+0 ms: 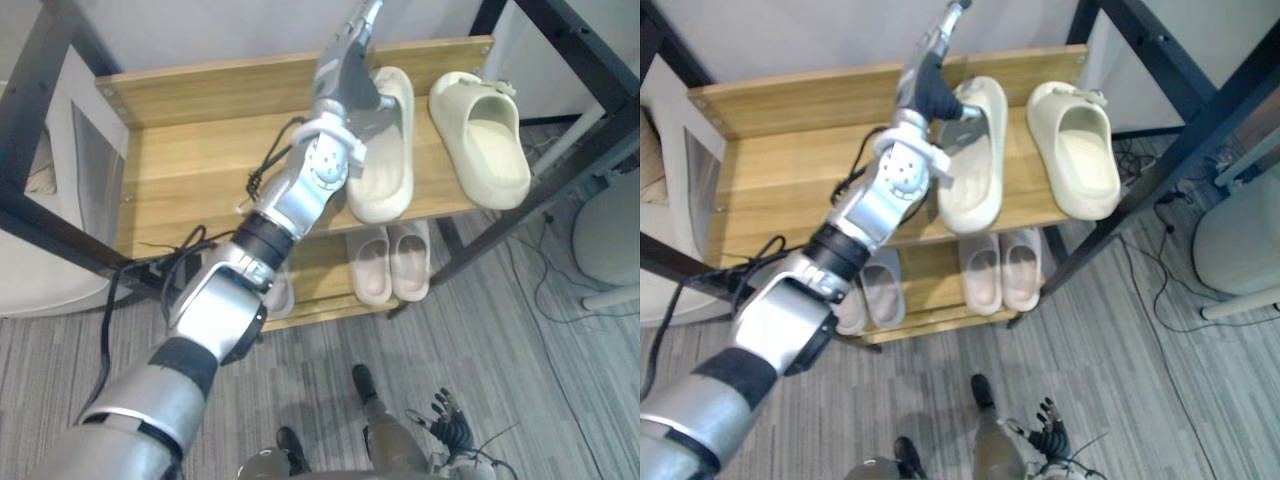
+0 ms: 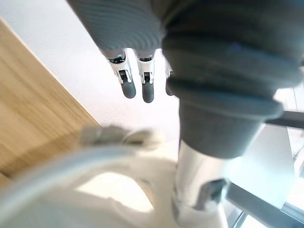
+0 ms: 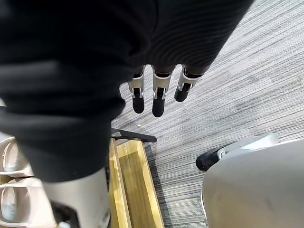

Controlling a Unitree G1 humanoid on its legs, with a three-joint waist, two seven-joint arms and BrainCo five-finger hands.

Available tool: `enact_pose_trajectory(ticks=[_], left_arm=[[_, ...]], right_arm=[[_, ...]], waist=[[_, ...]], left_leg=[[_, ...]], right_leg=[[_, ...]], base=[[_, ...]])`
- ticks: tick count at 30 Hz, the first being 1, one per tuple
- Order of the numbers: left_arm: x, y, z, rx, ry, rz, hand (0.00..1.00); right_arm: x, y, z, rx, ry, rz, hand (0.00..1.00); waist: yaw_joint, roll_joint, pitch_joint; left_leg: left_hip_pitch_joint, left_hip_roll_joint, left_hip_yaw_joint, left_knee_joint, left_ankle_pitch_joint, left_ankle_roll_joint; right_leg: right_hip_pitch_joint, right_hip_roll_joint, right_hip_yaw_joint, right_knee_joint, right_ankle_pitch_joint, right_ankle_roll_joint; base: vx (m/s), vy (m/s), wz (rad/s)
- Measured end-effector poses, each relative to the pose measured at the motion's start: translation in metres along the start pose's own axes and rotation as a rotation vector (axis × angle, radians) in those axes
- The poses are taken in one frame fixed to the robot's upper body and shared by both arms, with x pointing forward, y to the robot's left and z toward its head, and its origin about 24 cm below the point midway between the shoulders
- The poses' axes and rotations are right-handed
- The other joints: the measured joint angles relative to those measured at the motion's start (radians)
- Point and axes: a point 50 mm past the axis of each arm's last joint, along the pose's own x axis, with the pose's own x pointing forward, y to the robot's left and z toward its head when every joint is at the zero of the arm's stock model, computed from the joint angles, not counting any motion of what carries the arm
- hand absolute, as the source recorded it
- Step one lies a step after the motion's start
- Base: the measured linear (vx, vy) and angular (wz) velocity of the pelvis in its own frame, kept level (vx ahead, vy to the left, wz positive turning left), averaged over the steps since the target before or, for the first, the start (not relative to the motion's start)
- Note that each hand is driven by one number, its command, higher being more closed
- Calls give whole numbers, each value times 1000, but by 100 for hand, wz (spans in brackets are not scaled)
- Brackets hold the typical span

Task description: Organize the slippers on the shoe rack

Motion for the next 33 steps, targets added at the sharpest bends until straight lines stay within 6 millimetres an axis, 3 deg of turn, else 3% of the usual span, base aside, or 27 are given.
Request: enact_pose_trajectory(ticks=[12, 15, 20, 27, 33], left_arm=[[-3, -13, 10, -223, 33, 12, 0], [-9, -16, 3, -234, 53, 8, 0], [-31, -23, -10, -319, 93, 3, 0], [-85, -45, -26, -621, 194, -43, 0], [-107, -57, -31, -759, 252, -110, 0]], right_arm=[[0, 1, -4, 0, 19, 3, 0], [-1, 1, -6, 9, 30, 2, 0], [0, 1, -10, 8, 44, -1, 0], [0, 1, -18, 4, 89, -9, 0], [7, 3, -22, 4, 128, -9, 0]], waist=[[3, -11, -7], [13, -10, -17], [20, -9, -33], [45, -8, -67], [49, -7, -79]], left_leg=[[13, -1, -37, 0, 3, 2], [15, -5, -41, -4, 6, 5], [6, -10, -64, -6, 14, 7], [20, -24, -108, -27, 37, 13], [22, -36, -143, -42, 53, 14]], right_leg=[[38, -10, -35, -15, 0, 0], [41, -14, -40, -16, 0, 0], [43, -20, -57, -18, 0, 0], [77, -36, -100, -26, 0, 0], [94, -47, -112, -33, 0, 0]], base=[[-3, -5, 8], [-25, -18, 7], [-26, -22, 12], [-51, -27, 19], [-59, -23, 14]])
